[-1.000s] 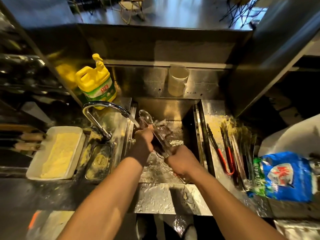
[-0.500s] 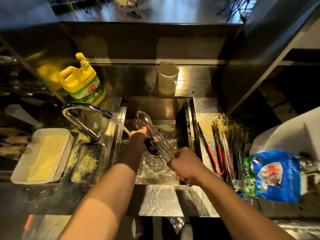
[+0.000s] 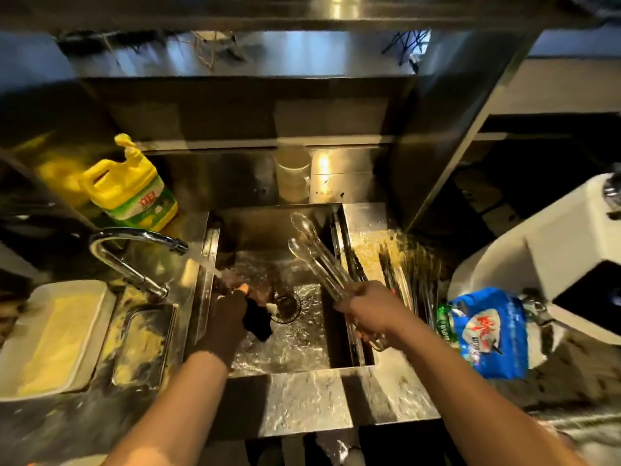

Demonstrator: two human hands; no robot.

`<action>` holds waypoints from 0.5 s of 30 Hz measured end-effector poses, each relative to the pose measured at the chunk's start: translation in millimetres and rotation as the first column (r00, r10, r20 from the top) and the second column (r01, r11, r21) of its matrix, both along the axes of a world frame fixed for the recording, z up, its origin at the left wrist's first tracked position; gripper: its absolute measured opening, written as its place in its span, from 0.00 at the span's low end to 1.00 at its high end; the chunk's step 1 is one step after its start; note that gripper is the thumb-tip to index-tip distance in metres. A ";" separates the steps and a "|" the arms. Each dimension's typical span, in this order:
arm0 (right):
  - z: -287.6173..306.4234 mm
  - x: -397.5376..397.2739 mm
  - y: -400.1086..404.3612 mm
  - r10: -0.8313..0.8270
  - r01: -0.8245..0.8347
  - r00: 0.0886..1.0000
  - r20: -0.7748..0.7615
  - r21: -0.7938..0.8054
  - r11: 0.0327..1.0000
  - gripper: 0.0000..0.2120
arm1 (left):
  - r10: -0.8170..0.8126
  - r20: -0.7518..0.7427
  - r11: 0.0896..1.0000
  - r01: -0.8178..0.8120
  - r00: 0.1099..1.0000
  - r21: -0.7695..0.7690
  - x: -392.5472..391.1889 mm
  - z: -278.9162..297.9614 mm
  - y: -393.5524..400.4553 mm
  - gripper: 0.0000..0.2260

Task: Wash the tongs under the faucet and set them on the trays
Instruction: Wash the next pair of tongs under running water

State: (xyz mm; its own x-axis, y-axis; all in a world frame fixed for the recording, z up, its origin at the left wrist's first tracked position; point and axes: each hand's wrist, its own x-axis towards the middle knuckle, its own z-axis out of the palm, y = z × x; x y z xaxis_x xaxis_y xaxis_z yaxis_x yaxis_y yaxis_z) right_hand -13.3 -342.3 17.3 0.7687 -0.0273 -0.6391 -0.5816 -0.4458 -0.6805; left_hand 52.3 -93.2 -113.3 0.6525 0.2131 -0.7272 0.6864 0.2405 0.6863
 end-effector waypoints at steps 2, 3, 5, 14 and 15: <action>0.2 -3.5 8.3 -0.054 0.053 0.998 0.020 0.018 0.998 0.14 | -0.062 -0.013 0.998 0.061 0.998 -0.029 -4.7 0.4 -1.2 0.11; 0.4 -6.0 13.7 -0.078 0.078 0.997 0.030 0.005 0.997 0.17 | -0.079 -0.014 0.996 0.078 0.997 -0.039 -5.6 1.5 -1.1 0.10; 0.9 -10.5 20.5 -0.102 0.105 0.993 0.065 -0.050 0.993 0.21 | -0.081 -0.019 0.991 0.078 0.997 -0.105 -6.3 9.3 -6.7 0.08; 22.0 -58.4 14.2 -0.107 0.227 0.939 0.326 -0.355 0.907 0.29 | -0.349 0.188 0.937 0.348 0.918 0.037 -23.0 78.8 -53.4 0.09; 25.2 -63.4 11.2 -0.116 0.250 0.931 0.346 -0.372 0.894 0.30 | -0.376 0.215 0.927 0.368 0.901 0.076 -23.6 86.0 -60.8 0.07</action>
State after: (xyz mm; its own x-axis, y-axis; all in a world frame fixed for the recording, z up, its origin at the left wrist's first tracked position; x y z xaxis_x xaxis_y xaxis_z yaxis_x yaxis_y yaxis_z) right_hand -76.7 -331.1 42.5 0.8788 -0.3904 -0.2745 -0.4719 -0.6253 -0.6215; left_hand 28.7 -154.0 -27.2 0.8325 -0.0557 -0.5512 0.5505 -0.0278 0.8343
